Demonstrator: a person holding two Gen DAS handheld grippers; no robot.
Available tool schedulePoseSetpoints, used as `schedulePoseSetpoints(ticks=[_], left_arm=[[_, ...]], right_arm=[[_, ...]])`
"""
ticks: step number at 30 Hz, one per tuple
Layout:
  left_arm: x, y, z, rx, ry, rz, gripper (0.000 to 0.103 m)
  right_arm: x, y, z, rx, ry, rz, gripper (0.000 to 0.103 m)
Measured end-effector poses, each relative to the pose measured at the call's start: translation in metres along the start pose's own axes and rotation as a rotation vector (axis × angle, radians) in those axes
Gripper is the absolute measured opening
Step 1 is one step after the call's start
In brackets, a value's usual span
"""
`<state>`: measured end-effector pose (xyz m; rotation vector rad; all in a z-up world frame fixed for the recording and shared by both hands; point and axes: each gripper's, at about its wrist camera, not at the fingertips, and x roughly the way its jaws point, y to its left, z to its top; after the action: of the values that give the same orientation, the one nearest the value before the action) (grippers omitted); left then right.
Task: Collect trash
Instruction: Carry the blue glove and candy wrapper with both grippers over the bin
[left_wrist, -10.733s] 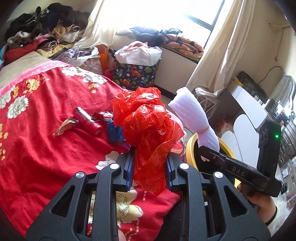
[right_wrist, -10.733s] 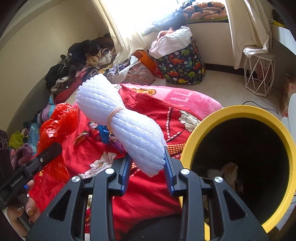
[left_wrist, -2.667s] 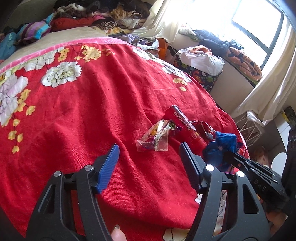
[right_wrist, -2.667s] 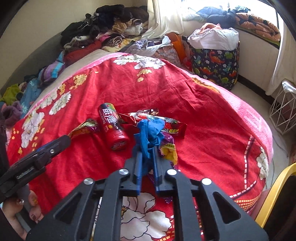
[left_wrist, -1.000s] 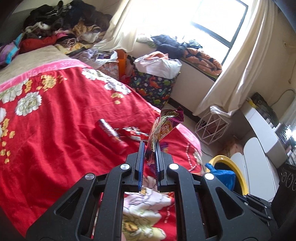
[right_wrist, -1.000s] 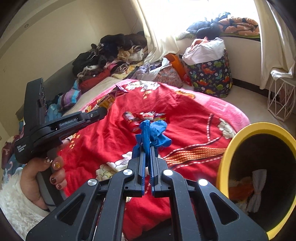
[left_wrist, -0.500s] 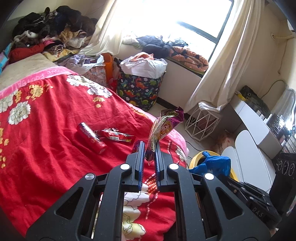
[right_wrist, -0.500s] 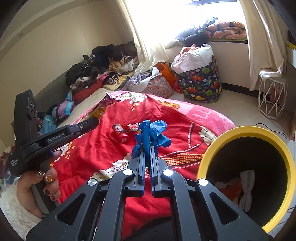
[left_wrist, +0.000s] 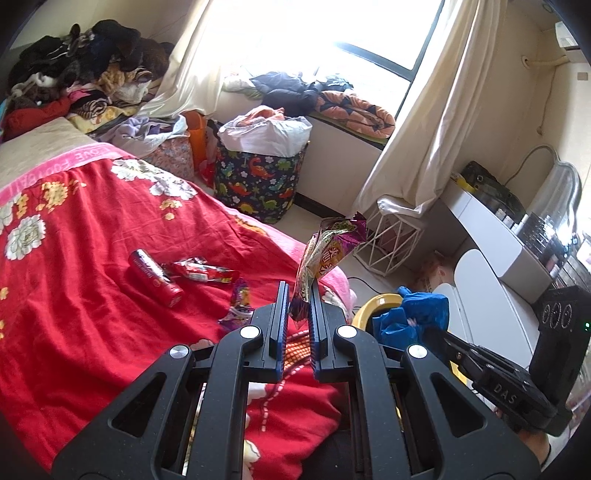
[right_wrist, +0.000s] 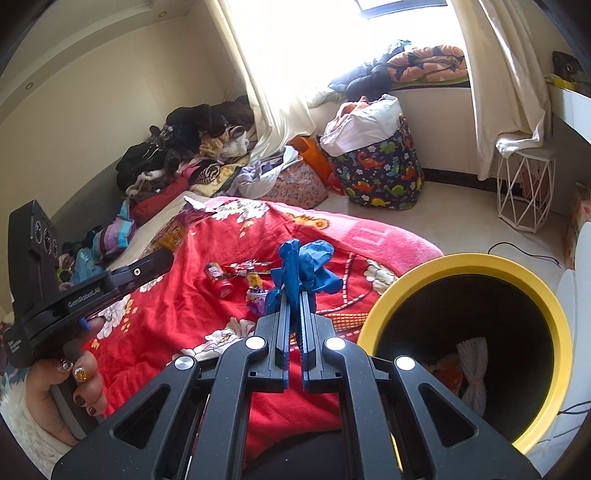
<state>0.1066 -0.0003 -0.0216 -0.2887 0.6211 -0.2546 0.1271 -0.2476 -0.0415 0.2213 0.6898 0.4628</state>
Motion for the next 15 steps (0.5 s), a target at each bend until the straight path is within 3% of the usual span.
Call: schedulePoseSetpoints(ticks=[15], left_arm=[[0.001, -0.032, -0.008, 0.057, 0.005, -0.043, 0.006]], right_arm=[[-0.016, -0.030, -0.001, 0.061, -0.038, -0.048, 0.004]])
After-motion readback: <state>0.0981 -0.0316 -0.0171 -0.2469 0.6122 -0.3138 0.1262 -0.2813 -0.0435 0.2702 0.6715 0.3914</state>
